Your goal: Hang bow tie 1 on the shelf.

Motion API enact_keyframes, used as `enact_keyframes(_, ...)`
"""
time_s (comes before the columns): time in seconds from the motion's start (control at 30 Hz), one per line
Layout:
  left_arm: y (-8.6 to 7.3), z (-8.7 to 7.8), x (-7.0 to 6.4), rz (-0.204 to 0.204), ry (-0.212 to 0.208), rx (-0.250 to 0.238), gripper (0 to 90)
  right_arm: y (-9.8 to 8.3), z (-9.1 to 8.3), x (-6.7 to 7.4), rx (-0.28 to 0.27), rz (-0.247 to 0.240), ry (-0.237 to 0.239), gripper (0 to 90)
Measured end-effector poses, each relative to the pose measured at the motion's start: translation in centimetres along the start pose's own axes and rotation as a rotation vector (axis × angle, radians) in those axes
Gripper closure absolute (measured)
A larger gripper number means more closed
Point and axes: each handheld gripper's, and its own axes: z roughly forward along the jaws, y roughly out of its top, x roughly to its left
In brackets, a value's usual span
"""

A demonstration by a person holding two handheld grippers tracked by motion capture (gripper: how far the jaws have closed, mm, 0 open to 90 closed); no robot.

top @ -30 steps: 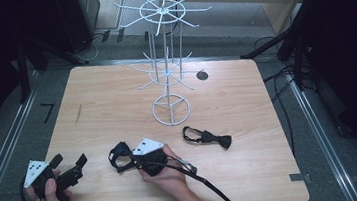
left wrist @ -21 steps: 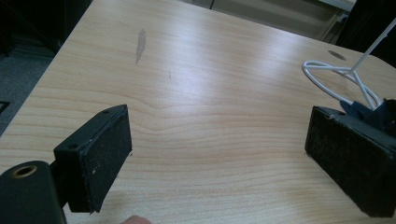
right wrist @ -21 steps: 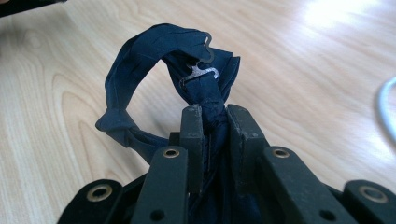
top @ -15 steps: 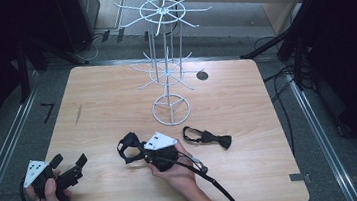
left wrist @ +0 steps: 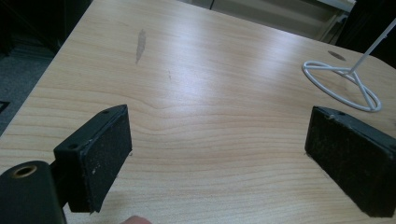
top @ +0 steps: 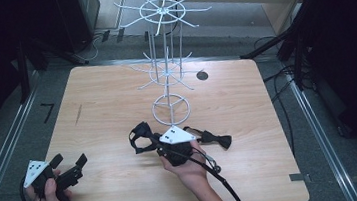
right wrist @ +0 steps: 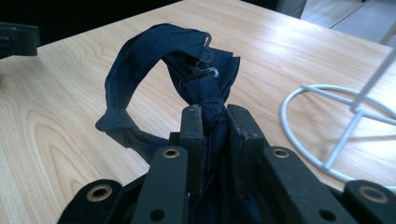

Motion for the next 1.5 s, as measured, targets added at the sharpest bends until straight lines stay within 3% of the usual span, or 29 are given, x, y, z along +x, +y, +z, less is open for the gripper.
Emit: enact_keyframes(1.5, 0.0, -0.1, 0.0, -0.002, 0.001, -0.005, 8.1, 2.2, -5.6, -1.7, -0.125, 0.033, -0.053, 78.7)
